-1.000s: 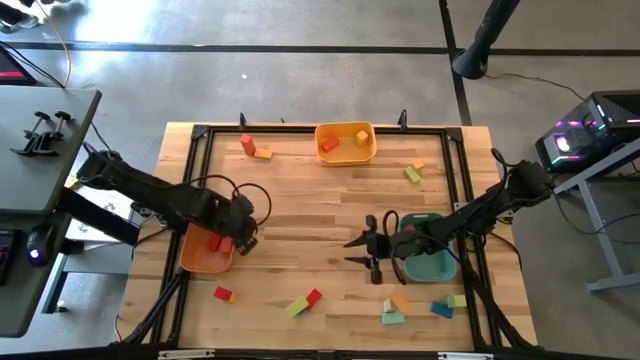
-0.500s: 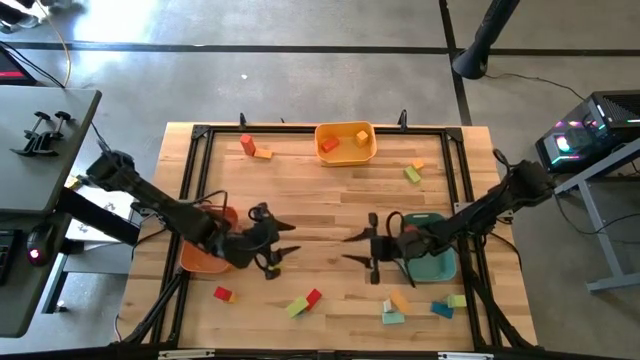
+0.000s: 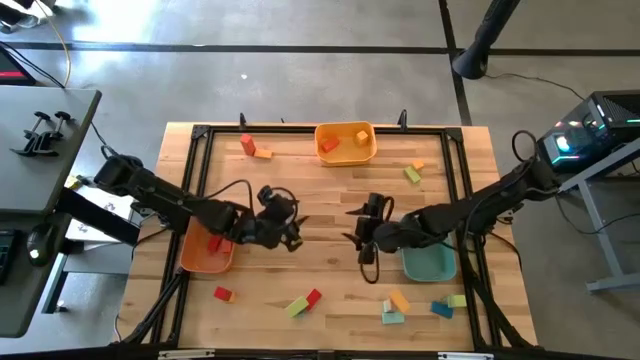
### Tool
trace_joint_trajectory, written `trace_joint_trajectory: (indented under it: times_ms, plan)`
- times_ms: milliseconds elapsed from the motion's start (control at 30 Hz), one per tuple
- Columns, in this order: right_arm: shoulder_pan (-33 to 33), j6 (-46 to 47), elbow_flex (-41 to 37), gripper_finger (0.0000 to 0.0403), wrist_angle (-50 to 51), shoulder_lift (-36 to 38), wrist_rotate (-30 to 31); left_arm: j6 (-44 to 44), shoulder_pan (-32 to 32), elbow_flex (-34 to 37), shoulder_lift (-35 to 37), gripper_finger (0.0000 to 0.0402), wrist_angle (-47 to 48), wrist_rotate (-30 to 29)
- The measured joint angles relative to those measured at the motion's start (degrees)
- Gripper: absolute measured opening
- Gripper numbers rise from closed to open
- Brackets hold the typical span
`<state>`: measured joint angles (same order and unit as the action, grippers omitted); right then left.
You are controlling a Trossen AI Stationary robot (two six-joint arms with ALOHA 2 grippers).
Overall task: Sort blocks by size
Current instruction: Put the yellow small block into the right bin
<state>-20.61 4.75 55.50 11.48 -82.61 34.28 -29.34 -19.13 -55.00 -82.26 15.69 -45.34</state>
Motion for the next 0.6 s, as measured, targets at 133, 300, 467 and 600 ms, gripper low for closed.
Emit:
trace_joint_trajectory:
  times_ms: [133, 300, 467, 600]
  plan:
    - [-0.2, 9.0, 3.4, 0.0261, 14.7, 0.0, 2.3, 0.5, 1.4, 0.0, 1.3, 0.0229, 1.3, 0.0]
    - [-1.7, 16.1, 0.6, 0.0261, 21.3, 0.4, 13.3, 0.5, 1.0, 0.0, 2.0, 0.0229, 2.3, 0.0]
    - [2.1, 31.8, -1.0, 0.0261, 34.0, 0.5, 13.5, 1.4, -0.9, 0.0, 2.0, 0.0229, 2.5, 0.2]
    - [11.7, 37.2, -1.0, 0.0261, 45.1, 0.5, 8.0, 1.1, -1.7, 0.0, 1.9, 0.0229, 2.1, -0.1]
